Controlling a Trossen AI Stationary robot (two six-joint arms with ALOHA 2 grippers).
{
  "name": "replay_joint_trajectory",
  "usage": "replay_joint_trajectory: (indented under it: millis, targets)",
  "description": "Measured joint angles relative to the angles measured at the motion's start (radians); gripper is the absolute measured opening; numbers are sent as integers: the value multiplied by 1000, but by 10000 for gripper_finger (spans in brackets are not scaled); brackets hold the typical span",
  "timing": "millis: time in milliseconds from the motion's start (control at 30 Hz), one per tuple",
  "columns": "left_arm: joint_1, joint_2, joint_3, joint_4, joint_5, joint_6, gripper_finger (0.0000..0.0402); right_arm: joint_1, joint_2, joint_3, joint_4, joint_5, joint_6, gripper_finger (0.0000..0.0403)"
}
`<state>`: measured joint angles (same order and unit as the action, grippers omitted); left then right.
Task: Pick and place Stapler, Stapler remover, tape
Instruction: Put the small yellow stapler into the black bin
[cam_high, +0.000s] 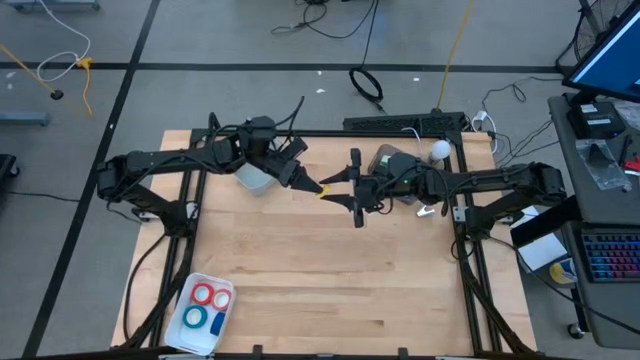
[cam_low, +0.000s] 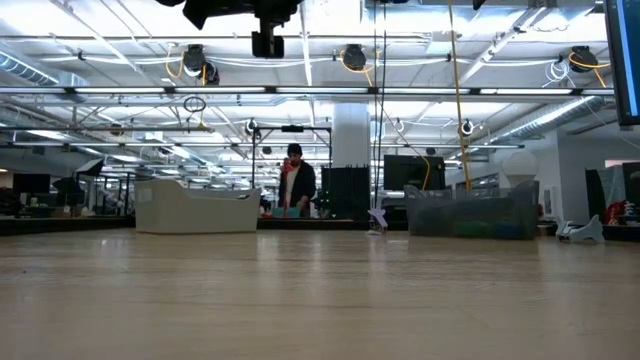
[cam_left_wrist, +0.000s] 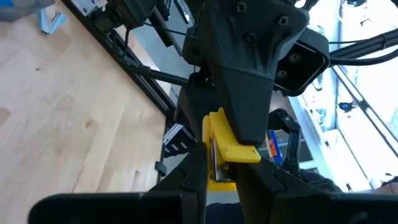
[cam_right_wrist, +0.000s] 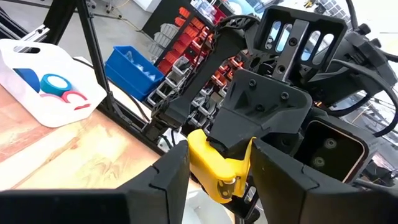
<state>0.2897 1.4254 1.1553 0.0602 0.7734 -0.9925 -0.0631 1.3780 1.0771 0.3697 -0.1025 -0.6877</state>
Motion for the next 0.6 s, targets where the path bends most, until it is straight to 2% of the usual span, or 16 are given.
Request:
replay_joint_trajectory:
  millis: [233,600]
  targets:
    - [0,0,0,-31,-2,44,76,0,1,0,-14,2,9,135]
    - [16,0,0,-34,-26,48,170,0,1,-1,-11,37,15,106]
